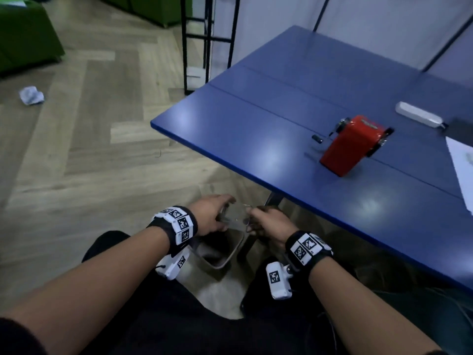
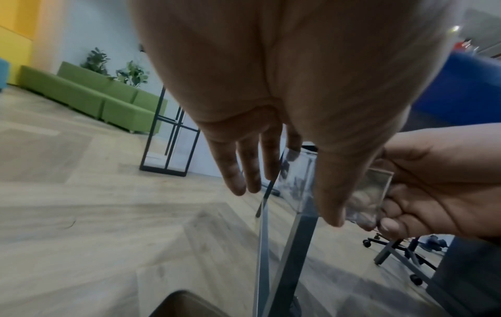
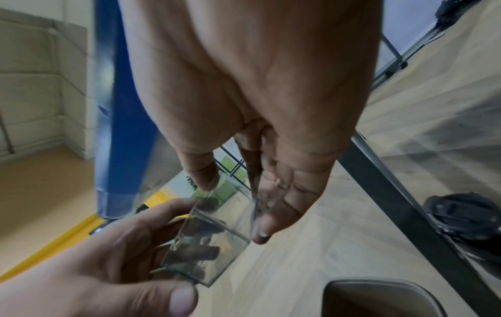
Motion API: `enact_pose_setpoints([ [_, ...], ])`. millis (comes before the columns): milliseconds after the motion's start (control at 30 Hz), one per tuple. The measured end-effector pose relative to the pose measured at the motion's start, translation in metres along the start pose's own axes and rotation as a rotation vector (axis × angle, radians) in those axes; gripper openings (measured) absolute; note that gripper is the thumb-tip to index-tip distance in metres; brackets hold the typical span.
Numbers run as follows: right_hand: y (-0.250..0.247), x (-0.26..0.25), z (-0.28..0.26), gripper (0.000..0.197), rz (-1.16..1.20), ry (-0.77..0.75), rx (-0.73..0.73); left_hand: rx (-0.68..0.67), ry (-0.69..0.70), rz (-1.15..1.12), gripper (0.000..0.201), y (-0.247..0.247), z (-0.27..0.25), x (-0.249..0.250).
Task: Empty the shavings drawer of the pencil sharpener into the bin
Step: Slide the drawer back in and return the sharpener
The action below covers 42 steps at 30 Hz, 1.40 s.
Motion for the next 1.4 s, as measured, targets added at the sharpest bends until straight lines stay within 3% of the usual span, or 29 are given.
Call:
enact_pose_setpoints([
  [100,-0.003,-0.014,-0.029,0.042,0.003,-0.089,-0.028,-0.049,0.05,0.085,0.071,-0.021,-0.01,0.02],
  [267,-0.023,-0.051,-0.098,0.099,-0.358,-0.397,-0.003,-0.089,0.151,0.202,0.068,-0.054,-0.025,0.061],
  [333,-0.039,-0.07,-0.126,0.099,-0.449,-0.522,0.035,-0.093,0.204,0.219,0.067,-0.066,-0.029,0.083],
  [433,-0.071,-0.092,-0.156,0.082,-0.486,-0.615,0.128,-0.087,0.295,0.247,0.068,-0.081,-0.032,0.122],
  [567,-0.126,-0.099,-0.182,0.069,-0.424,-0.62,0.241,-0.12,0.401,0.268,0.078,-0.095,-0.024,0.179],
  [667,-0.171,-0.093,-0.2,0.065,-0.416,-0.631,0.341,-0.156,0.462,0.261,0.101,-0.112,-0.01,0.227],
  [800,-0.234,-0.076,-0.214,0.061,-0.356,-0.602,0.5,0.045,0.552,0.277,0.11,-0.153,0.031,0.288],
  [933,-0.276,-0.06,-0.21,0.065,-0.339,-0.526,0.608,0.14,0.517,0.396,0.121,-0.164,0.091,0.313],
  [1100,-0.299,-0.063,-0.198,0.064,-0.403,-0.449,0.669,0.065,0.486,0.513,0.128,-0.148,0.133,0.335],
  [1267,-0.312,-0.076,-0.172,0.069,-0.461,-0.415,0.678,-0.055,0.465,0.561,0.117,-0.129,0.153,0.343],
  [1400,-0.315,-0.092,-0.148,0.065,-0.5,-0.397,0.659,-0.107,0.456,0.559,0.078,-0.122,0.165,0.343],
])
Point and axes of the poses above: each hand's wrist, its own z-axis towards the middle knuckle, its own y-axis out of the palm, x = y × z, the point moved 8 cm from there along z, towards the middle knuckle, and after that the axes turned 9 degrees about x, right-handed, at the moved point
